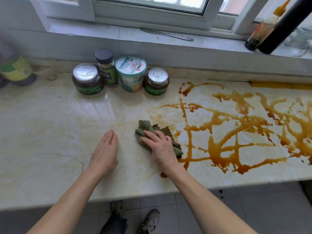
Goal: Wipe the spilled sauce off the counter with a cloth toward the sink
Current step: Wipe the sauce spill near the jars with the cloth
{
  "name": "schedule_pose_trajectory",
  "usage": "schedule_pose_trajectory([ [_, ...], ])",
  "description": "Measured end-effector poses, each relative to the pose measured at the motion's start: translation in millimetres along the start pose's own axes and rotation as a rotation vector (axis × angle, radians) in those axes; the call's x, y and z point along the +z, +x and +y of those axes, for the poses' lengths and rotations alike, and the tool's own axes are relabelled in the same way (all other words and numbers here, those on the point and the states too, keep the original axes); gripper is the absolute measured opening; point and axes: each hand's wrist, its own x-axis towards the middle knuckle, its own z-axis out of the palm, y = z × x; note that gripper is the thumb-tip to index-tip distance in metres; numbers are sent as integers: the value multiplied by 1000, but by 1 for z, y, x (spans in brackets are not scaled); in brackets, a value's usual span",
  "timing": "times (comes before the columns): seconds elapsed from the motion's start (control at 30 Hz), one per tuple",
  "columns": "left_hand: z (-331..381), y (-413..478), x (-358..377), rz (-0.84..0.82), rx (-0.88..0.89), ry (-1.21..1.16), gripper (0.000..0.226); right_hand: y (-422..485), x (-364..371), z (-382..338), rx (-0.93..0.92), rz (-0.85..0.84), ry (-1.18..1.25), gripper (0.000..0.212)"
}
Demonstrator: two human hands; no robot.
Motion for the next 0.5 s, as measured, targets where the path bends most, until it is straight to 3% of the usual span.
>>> schedule_pose_trajectory([
  [0.13,3,2,-1,-22,-3,13,74,-22,5,-9,-107,-49,26,44],
  [0.27,4,4,-3,-59,-19,23,73,-6,-17,-3,41,-53,188,45],
  [0.33,5,5,-2,-64,-32,30,73,-6,-25,2,185,28,276,44],
  [0.4,8,4,-3,-78,-36,49,73,-10,-25,6,309,59,176,40],
  [0.5,10,4,-5,-92,-42,74,75,-14,-22,3,286,81,54,23],
])
